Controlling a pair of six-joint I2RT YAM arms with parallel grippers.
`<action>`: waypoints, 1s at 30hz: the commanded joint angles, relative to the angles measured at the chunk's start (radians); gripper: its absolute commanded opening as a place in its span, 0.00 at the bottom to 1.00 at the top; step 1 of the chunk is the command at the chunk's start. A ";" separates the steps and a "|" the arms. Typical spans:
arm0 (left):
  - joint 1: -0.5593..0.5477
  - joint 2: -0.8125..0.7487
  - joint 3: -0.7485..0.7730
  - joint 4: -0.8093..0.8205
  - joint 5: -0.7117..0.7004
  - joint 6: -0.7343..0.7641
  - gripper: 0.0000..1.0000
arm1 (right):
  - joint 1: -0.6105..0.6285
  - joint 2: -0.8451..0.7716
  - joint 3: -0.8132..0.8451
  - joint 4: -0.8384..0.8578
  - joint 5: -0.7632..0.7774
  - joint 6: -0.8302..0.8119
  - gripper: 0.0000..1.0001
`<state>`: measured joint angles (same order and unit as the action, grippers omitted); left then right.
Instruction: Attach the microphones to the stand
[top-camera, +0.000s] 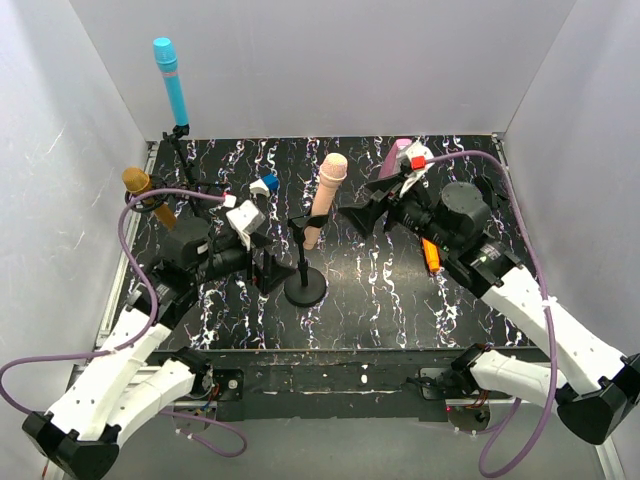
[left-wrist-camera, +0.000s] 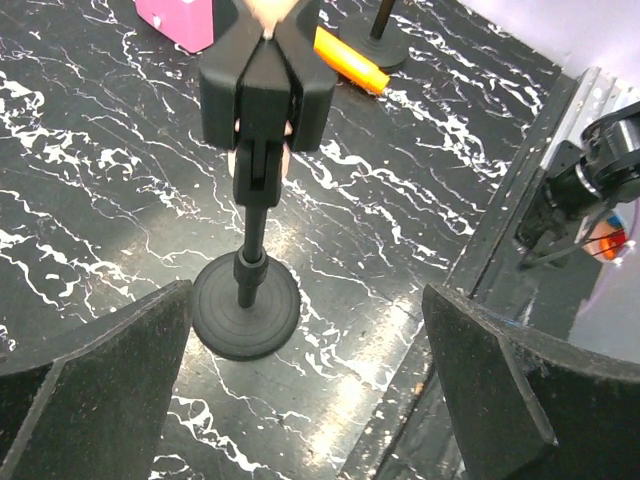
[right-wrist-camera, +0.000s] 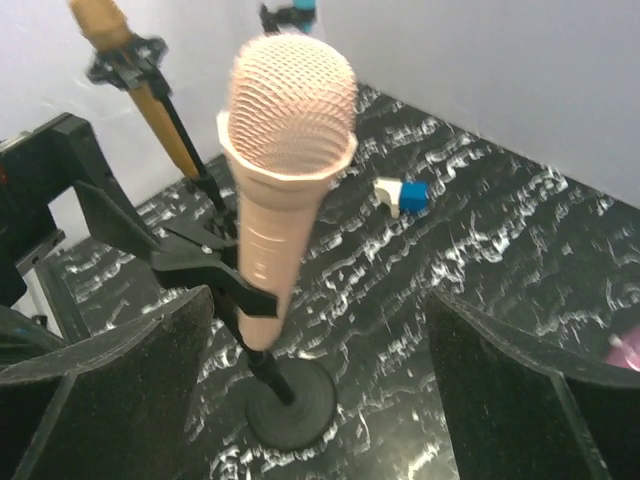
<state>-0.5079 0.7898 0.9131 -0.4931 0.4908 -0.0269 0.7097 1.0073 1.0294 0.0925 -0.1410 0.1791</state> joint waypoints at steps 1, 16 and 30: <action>-0.003 -0.063 -0.129 0.227 0.015 0.050 0.98 | -0.071 0.008 0.174 -0.300 -0.080 -0.079 0.96; -0.003 0.028 -0.264 0.600 -0.004 -0.018 0.87 | -0.335 0.090 0.486 -0.855 -0.689 -0.320 0.98; -0.003 0.134 -0.276 0.722 -0.006 -0.007 0.61 | -0.377 0.031 0.394 -0.781 -0.770 -0.271 0.94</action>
<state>-0.5079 0.9092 0.6388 0.1726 0.4858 -0.0452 0.3401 1.0534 1.4246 -0.7235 -0.8680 -0.1036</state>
